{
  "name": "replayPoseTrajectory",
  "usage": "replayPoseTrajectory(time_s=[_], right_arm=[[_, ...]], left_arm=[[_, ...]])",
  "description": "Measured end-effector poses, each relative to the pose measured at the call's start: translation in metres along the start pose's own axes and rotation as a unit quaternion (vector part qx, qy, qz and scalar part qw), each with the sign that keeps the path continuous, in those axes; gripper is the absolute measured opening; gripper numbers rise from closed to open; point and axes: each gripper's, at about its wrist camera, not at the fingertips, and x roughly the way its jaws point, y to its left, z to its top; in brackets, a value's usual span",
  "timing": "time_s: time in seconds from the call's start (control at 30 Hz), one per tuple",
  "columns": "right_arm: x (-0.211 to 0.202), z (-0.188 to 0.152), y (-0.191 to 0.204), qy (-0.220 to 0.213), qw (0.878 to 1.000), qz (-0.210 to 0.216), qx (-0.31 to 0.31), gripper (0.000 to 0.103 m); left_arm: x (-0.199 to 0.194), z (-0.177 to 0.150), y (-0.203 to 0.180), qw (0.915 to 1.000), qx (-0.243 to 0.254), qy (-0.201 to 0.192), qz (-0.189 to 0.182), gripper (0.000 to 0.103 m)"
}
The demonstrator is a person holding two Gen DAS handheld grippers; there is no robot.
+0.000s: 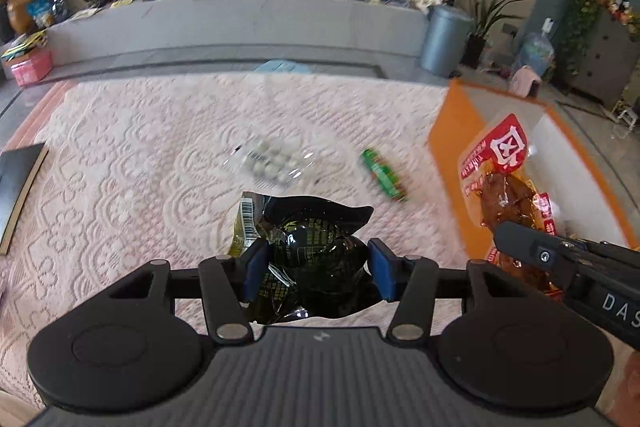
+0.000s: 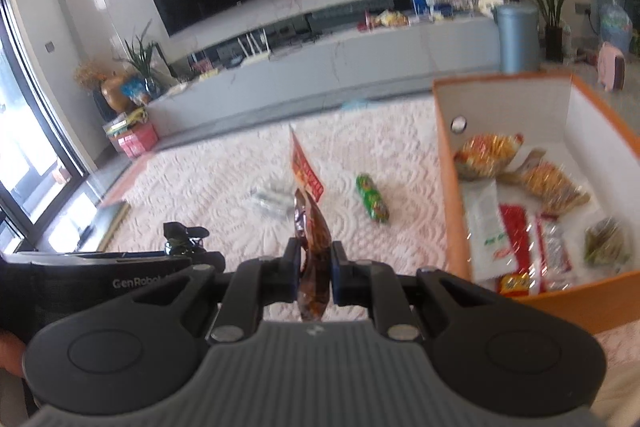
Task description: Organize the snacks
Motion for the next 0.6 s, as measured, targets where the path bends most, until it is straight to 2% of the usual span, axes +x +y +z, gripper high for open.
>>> replayPoseTrajectory(time_s=[0.27, 0.6], right_arm=[[-0.053, 0.026, -0.02, -0.056, 0.998, -0.007, 0.001, 0.011], [-0.087, 0.052, -0.082, -0.085, 0.994, -0.069, 0.016, 0.011]], left_arm=[[-0.023, 0.03, -0.049, 0.9979, 0.034, -0.027, -0.049, 0.06], [-0.011, 0.061, -0.135, 0.9881, 0.101, -0.041, -0.108, 0.06]])
